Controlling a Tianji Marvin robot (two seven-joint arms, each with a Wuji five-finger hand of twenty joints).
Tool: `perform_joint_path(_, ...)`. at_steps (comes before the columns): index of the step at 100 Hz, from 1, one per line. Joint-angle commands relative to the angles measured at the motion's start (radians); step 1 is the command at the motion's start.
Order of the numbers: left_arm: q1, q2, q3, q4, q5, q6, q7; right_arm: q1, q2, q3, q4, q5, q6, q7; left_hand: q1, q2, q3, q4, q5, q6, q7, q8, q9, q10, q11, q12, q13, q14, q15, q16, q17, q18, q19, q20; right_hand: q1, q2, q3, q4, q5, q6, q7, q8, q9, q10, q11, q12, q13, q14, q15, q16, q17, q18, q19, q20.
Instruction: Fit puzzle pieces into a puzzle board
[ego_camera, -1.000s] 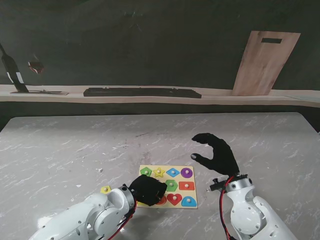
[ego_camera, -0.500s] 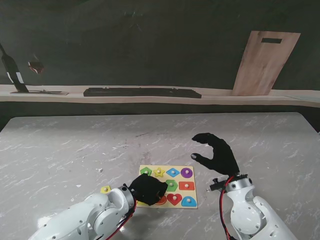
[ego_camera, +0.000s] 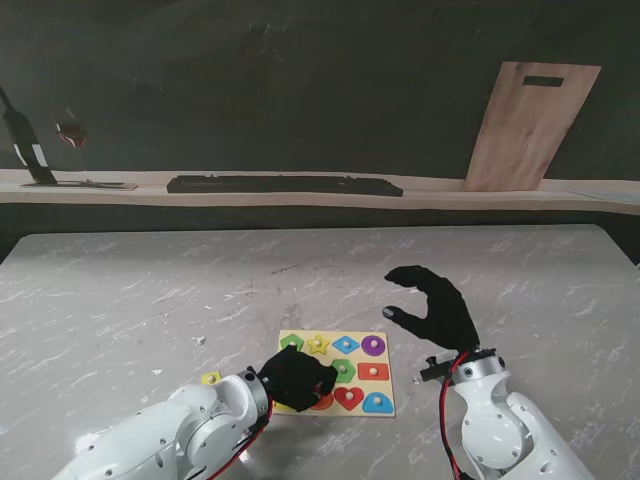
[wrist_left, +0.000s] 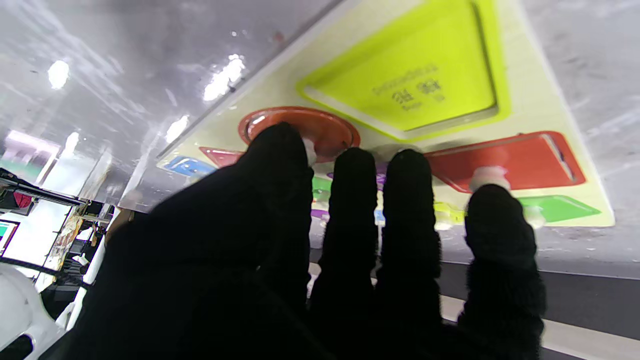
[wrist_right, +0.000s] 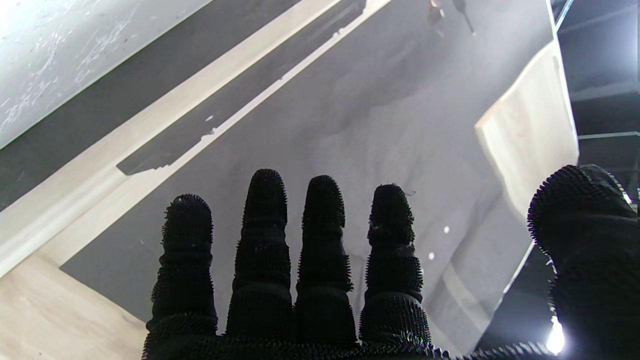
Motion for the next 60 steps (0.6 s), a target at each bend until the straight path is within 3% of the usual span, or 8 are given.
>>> perform_joint_path(1, 0.01, 0.01, -0.003, 0.005, 0.006, -0.001, -0.014, -0.008, -0.006, -0.001, -0.006, -0.003, -0.005, -0.004, -0.026, -0.043, -0.013, -0.022, -0.053, -0.024, -0.072, 0.019, -0.065, -0.011, 0.006, -0.012, -0.031, -0.04, 0.014, -0.001, -0.014, -0.208, -0.006, -0.01, -0.027, 0.018, -0.014, 0.007, -0.008, -0.022, -0.003, 0.005, 0.013, 0.0, 0.011, 0.006, 0.018, -0.001, 0.013, 0.009, -0.007, 0.007, 0.008, 0.011)
perform_joint_path(14, 0.026, 0.016, -0.019, -0.01, 0.032, -0.003, -0.018, -0.008, -0.006, 0.0, -0.006, -0.002, -0.006, -0.003, -0.064, -0.03, -0.019, -0.013, -0.111, -0.012, -0.181, 0.079, -0.091, -0.019, 0.068, -0.002, -0.034, -0.042, 0.03, 0.011, -0.017, -0.207, -0.007, 0.0, -0.026, 0.018, -0.014, 0.007, -0.006, -0.022, -0.003, 0.006, 0.015, 0.0, 0.012, 0.006, 0.02, -0.001, 0.013, 0.01, -0.006, 0.007, 0.009, 0.011)
perform_joint_path(32, 0.05, 0.019, -0.044, -0.025, 0.052, -0.002, -0.009, -0.009, -0.006, 0.0, -0.006, -0.002, -0.008, 0.0, -0.158, 0.02, -0.03, 0.023, -0.171, 0.073, -0.263, 0.065, -0.121, -0.03, 0.129, -0.017, -0.029, -0.049, 0.049, 0.022, -0.012, -0.207, -0.001, 0.007, -0.025, 0.018, -0.014, 0.007, -0.002, -0.023, -0.002, 0.006, 0.02, 0.0, 0.013, 0.006, 0.022, -0.001, 0.014, 0.01, -0.006, 0.007, 0.008, 0.011)
perform_joint_path(39, 0.06, 0.019, -0.055, -0.032, 0.057, -0.007, -0.002, -0.009, -0.006, 0.0, -0.007, -0.001, -0.008, 0.0, -0.179, 0.037, -0.035, 0.032, -0.166, 0.065, -0.268, 0.062, -0.122, -0.033, 0.136, -0.025, -0.027, -0.048, 0.052, 0.024, -0.01, -0.206, 0.0, 0.009, -0.025, 0.018, -0.014, 0.007, -0.001, -0.023, -0.002, 0.006, 0.02, 0.0, 0.012, 0.006, 0.023, -0.001, 0.014, 0.01, -0.006, 0.008, 0.008, 0.011)
perform_joint_path(41, 0.063, 0.019, -0.058, -0.034, 0.057, -0.01, 0.002, -0.009, -0.006, 0.0, -0.006, -0.002, -0.008, 0.0, -0.189, 0.043, -0.037, 0.049, -0.165, 0.066, -0.273, 0.059, -0.126, -0.033, 0.144, -0.043, -0.027, -0.049, 0.053, 0.024, -0.01, -0.207, 0.001, 0.01, -0.025, 0.019, -0.014, 0.007, -0.001, -0.023, -0.002, 0.006, 0.021, 0.0, 0.013, 0.006, 0.023, -0.001, 0.014, 0.01, -0.006, 0.008, 0.008, 0.011)
perform_joint_path(51, 0.076, 0.015, -0.073, -0.044, 0.051, -0.017, 0.017, -0.009, -0.006, 0.0, -0.006, -0.001, -0.009, 0.001, -0.22, 0.064, -0.043, 0.074, -0.168, 0.071, -0.279, 0.055, -0.133, -0.035, 0.168, -0.111, -0.026, -0.05, 0.054, 0.026, -0.008, -0.21, 0.001, 0.012, -0.025, 0.019, -0.015, 0.007, -0.001, -0.022, -0.002, 0.006, 0.022, 0.0, 0.012, 0.006, 0.024, 0.0, 0.014, 0.01, -0.006, 0.008, 0.008, 0.011)
perform_joint_path(60, 0.089, 0.009, -0.088, -0.052, 0.033, -0.021, 0.029, -0.009, -0.006, -0.001, -0.005, -0.002, -0.009, 0.0, -0.236, 0.071, -0.053, 0.072, -0.168, 0.071, -0.279, 0.055, -0.131, -0.034, 0.172, -0.12, -0.023, -0.05, 0.056, 0.026, -0.006, -0.209, 0.002, 0.013, -0.025, 0.02, -0.015, 0.007, 0.0, -0.022, -0.002, 0.006, 0.022, 0.0, 0.012, 0.006, 0.023, -0.001, 0.014, 0.01, -0.006, 0.007, 0.009, 0.011)
